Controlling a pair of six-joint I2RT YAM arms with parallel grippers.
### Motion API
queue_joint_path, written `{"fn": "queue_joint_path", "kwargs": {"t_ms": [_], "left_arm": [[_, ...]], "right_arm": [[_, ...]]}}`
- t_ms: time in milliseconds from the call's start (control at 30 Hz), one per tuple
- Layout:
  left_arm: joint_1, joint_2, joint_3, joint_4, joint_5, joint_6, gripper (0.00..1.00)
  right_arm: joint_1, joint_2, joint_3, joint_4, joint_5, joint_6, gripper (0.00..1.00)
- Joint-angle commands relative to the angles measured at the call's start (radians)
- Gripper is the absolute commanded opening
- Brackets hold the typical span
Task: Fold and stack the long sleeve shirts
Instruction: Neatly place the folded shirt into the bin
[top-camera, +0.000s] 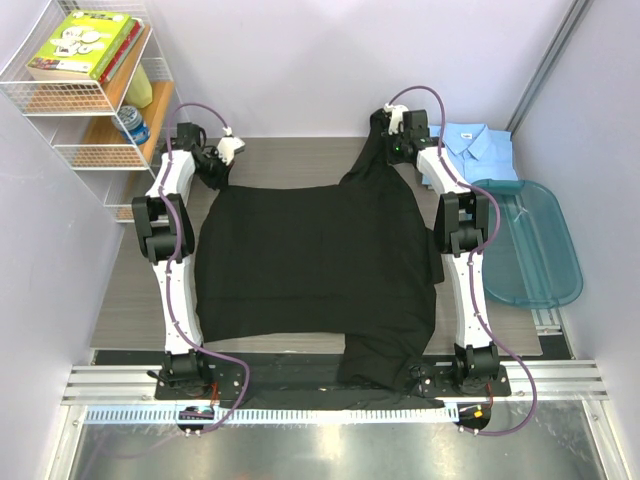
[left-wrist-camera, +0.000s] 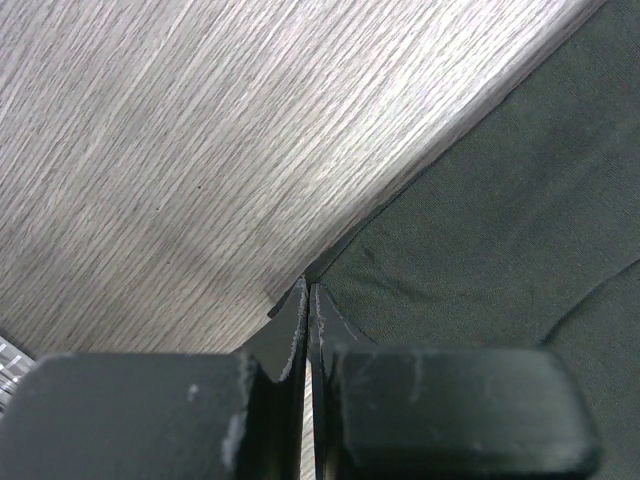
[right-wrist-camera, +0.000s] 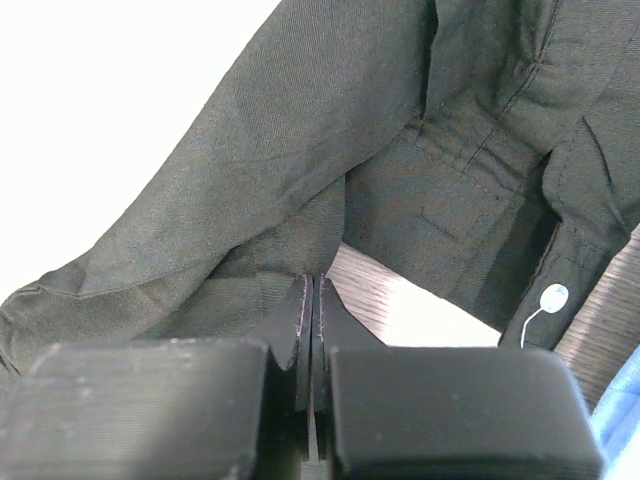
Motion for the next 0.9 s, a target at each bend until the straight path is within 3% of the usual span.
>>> {"fn": "queue_joint_path", "kwargs": {"t_ms": [0,400,867], "left_arm": [[0.006,-0.015,0.005,0.029,0.009,0.016,0.0],[0.008,-0.142,-0.101,0.072,0.07,0.017,0.0],[0.02,-0.291,-0.229,0.072,0.067,0.086,0.0]], "right_arm": [[-0.004,-0.101,0.035,0.043,-0.001,-0.016,0.01],[-0.008,-0.185,-0.029,0.044,-0.034,-0.013,0.01],[-0.016,-0.392,-0.258,0.028,-0.12,-0.011,0.01]]}}
